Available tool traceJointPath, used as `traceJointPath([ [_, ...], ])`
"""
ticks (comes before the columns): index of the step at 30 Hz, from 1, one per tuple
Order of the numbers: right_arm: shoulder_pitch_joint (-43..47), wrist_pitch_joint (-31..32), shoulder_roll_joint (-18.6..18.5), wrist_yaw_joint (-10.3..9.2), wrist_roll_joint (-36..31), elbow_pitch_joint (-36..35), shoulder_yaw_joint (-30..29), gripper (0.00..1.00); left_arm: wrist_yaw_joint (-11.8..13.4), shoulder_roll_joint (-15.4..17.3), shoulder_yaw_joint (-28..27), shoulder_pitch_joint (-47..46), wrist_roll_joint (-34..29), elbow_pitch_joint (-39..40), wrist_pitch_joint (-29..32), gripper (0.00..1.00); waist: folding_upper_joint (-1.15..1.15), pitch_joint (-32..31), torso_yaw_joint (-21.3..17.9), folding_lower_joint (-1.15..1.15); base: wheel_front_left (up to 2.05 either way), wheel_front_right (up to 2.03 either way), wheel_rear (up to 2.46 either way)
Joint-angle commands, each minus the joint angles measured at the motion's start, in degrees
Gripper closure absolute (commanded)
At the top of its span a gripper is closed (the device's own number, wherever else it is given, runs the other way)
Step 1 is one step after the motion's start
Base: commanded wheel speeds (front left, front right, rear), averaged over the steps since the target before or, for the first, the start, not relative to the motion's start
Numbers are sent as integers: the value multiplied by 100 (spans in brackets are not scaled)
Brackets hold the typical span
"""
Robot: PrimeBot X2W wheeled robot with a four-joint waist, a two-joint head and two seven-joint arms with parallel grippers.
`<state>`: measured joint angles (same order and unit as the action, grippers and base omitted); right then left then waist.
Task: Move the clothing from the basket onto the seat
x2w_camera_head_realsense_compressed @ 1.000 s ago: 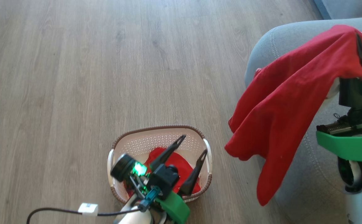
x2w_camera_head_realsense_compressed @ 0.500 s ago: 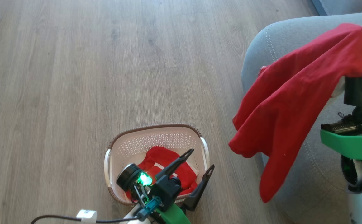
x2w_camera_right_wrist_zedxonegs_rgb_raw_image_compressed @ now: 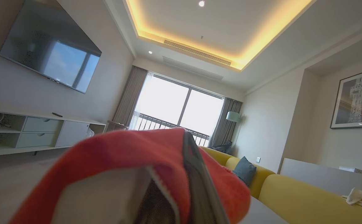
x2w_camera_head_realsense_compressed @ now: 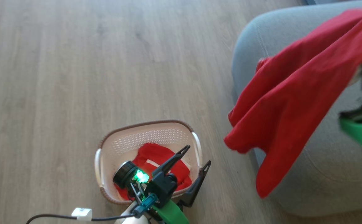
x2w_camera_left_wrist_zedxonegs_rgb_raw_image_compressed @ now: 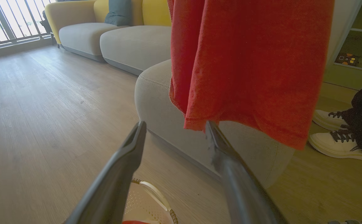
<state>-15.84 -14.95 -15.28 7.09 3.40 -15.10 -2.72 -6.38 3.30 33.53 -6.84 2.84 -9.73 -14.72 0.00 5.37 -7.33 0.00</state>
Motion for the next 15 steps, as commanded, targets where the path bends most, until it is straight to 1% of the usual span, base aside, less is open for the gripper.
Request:
traceJointPath([
  [1, -273, -5, -139, 40, -35, -205, 19, 100, -1, -41, -155, -188, -54, 213, -28, 0, 0, 129, -142, 0, 0, 0, 0],
  [2, -400, -5, -287, 40, -26, -227, -117, 100, -1, -41, -143, -245, -68, 206, -28, 0, 0, 242, -283, 0, 0, 0, 0],
  [3, -463, -5, -344, 40, -19, -248, -179, 100, 0, -41, -144, -271, -81, 202, -28, 0, 0, 308, -380, 0, 0, 0, 0],
  [4, -463, -5, -344, 40, -19, -248, -179, 100, 0, -41, -144, -271, -81, 202, -28, 0, 0, 308, -380, 0, 0, 0, 0],
  [7, -596, -5, -431, 40, -10, -308, -392, 100, -11, -41, -112, -337, -142, 160, -28, 0, 0, 467, -677, 0, 0, 0, 0],
  [15, -679, -5, -359, 40, 0, -415, -828, 100, -46, 20, -39, -494, -218, 57, -28, 0, 0, 745, -1580, 0, 0, 0, 0],
])
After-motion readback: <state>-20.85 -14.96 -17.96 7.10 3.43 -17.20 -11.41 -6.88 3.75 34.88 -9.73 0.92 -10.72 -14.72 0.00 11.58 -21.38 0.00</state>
